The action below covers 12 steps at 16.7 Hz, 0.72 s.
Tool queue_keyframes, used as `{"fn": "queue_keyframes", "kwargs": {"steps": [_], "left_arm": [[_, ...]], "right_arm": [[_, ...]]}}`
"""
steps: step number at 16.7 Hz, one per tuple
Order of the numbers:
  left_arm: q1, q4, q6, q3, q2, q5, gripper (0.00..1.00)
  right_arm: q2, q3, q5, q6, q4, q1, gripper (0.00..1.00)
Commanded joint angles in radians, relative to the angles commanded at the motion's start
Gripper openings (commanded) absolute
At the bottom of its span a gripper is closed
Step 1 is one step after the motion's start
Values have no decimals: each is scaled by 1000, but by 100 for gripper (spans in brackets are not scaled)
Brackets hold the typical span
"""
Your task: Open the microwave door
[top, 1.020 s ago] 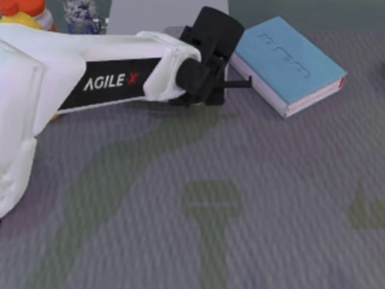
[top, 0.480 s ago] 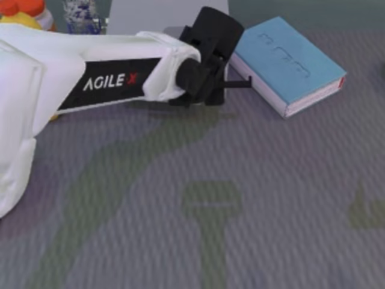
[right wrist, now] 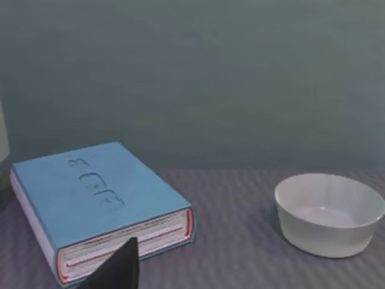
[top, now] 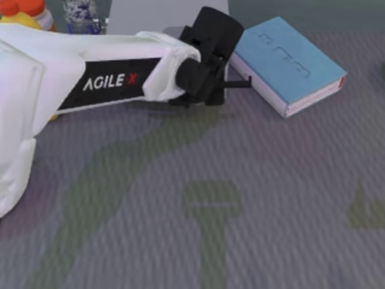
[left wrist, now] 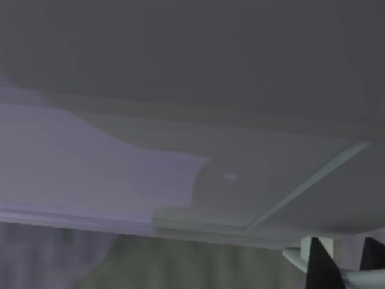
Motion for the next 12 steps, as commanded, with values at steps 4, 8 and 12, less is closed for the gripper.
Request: {"fn": "queue_keyframes", "kwargs": {"steps": [4, 8, 12], "left_arm": [[-7, 3, -2, -1, 2, 7, 0], [1, 29, 30, -42, -27, 24, 0], [6, 47, 53, -71, -43, 36, 0]], "right_arm": [[0, 0, 0, 0, 0, 0, 100], [0, 0, 0, 0, 0, 0, 100], [0, 0, 0, 0, 0, 0, 100]]}}
